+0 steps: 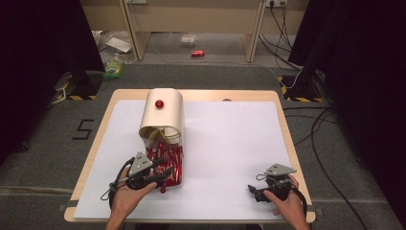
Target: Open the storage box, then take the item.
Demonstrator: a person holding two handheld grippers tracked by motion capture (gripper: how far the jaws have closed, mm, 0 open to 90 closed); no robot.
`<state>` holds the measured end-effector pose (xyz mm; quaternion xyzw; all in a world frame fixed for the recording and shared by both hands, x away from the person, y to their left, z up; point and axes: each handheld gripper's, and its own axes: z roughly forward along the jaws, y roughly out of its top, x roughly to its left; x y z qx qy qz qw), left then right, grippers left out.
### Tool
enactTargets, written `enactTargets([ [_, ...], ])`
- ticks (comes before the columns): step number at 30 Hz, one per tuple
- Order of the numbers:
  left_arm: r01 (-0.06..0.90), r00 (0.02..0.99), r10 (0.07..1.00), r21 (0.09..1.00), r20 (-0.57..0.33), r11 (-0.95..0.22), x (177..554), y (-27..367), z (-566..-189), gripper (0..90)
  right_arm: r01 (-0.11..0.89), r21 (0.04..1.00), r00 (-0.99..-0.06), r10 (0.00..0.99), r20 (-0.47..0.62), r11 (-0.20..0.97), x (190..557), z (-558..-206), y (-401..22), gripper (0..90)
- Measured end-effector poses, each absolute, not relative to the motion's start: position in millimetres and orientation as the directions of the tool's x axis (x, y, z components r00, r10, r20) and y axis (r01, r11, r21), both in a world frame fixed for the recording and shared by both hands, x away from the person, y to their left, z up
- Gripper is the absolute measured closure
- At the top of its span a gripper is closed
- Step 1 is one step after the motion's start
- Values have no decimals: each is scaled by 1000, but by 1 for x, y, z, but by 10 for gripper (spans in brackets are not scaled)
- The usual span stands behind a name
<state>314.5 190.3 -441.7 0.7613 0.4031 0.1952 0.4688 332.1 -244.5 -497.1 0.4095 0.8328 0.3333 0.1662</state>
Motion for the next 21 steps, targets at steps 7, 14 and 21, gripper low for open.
enactTargets([
  [7, 444, 581, 810, 863, -72, -241, 321, 188, -445, 478, 572, 691, -609, 793, -3, 442, 332, -497, -244, 3],
  [14, 445, 573, 818, 858, -54, -256, 324, 188, -444, 493, 572, 691, -609, 793, -3, 442, 332, -497, -244, 3],
  [21, 437, 570, 821, 859, -35, -266, 325, 184, -446, 533, 571, 691, -609, 793, -4, 443, 332, -497, -244, 3],
])
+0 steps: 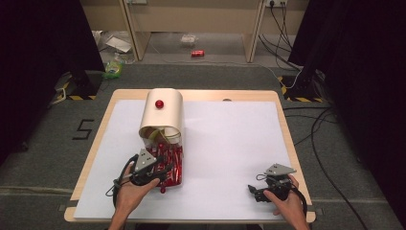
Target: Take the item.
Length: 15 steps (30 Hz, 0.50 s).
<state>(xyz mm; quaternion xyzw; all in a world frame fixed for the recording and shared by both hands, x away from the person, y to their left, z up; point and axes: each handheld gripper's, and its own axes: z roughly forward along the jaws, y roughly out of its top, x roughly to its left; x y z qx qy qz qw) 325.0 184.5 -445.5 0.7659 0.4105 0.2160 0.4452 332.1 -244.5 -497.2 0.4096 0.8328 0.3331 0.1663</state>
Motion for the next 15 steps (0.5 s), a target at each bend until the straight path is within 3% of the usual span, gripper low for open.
enactTargets([
  [9, 459, 558, 830, 838, -15, -293, 328, 182, -449, 629, 571, 690, -609, 793, -5, 444, 332, -497, -244, 3],
  [15, 488, 555, 831, 818, -21, -305, 332, 173, -453, 623, 571, 691, -609, 793, -6, 443, 332, -497, -244, 3],
])
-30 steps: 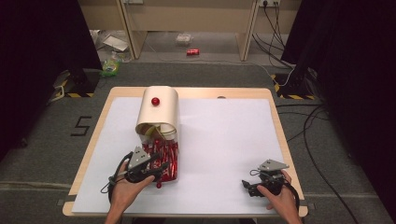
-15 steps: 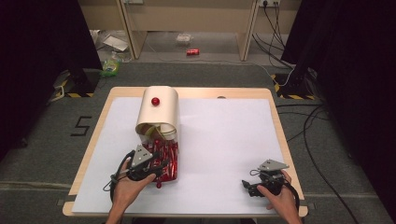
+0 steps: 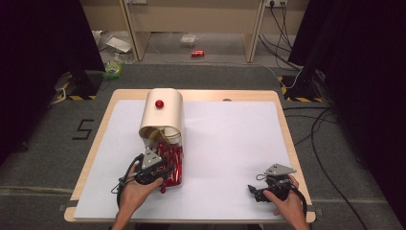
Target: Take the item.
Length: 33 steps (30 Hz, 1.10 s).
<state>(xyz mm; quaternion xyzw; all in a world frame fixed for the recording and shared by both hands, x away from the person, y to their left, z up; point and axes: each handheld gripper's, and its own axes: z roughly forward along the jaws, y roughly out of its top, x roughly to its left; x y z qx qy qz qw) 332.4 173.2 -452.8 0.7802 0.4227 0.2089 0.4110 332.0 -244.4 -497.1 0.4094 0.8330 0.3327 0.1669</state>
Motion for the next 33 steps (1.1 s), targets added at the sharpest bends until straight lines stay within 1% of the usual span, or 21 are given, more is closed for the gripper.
enactTargets([
  [7, 521, 544, 839, 796, -31, -309, 335, 170, -455, 585, 569, 691, -611, 792, -7, 445, 332, -497, -244, 3],
  [12, 529, 540, 841, 792, -39, -303, 336, 171, -457, 595, 569, 691, -610, 792, -8, 445, 332, -497, -244, 3],
  [15, 529, 538, 842, 795, -43, -297, 335, 170, -458, 670, 569, 691, -610, 792, -8, 446, 332, -497, -244, 3],
  [20, 499, 527, 849, 823, -38, -273, 334, 175, -454, 791, 569, 691, -610, 792, -8, 445, 332, -497, -244, 3],
  [26, 479, 551, 834, 829, -28, -289, 330, 175, -445, 831, 569, 691, -610, 792, -8, 445, 332, -497, -244, 3],
  [33, 483, 560, 828, 823, -27, -300, 326, 183, -437, 849, 569, 691, -610, 792, -8, 445, 332, -497, -244, 3],
])
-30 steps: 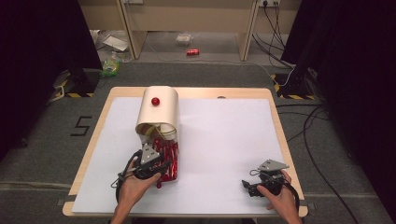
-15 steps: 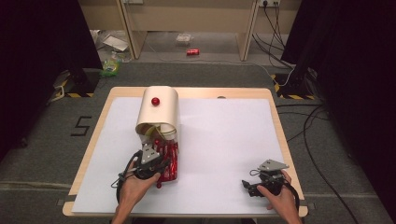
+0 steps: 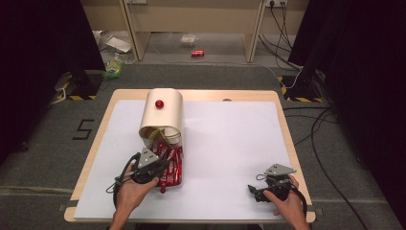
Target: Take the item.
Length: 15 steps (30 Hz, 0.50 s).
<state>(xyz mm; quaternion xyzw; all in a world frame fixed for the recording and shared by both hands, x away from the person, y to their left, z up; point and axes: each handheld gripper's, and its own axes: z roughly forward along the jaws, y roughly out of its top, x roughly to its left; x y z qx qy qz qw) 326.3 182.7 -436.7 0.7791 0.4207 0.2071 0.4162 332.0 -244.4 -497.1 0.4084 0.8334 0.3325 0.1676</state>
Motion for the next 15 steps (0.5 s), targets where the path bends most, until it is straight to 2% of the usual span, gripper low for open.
enactTargets([
  [15, 483, 592, 805, 810, -23, -333, 312, 193, -435, 851, 569, 691, -610, 792, -8, 445, 332, -497, -244, 3],
])
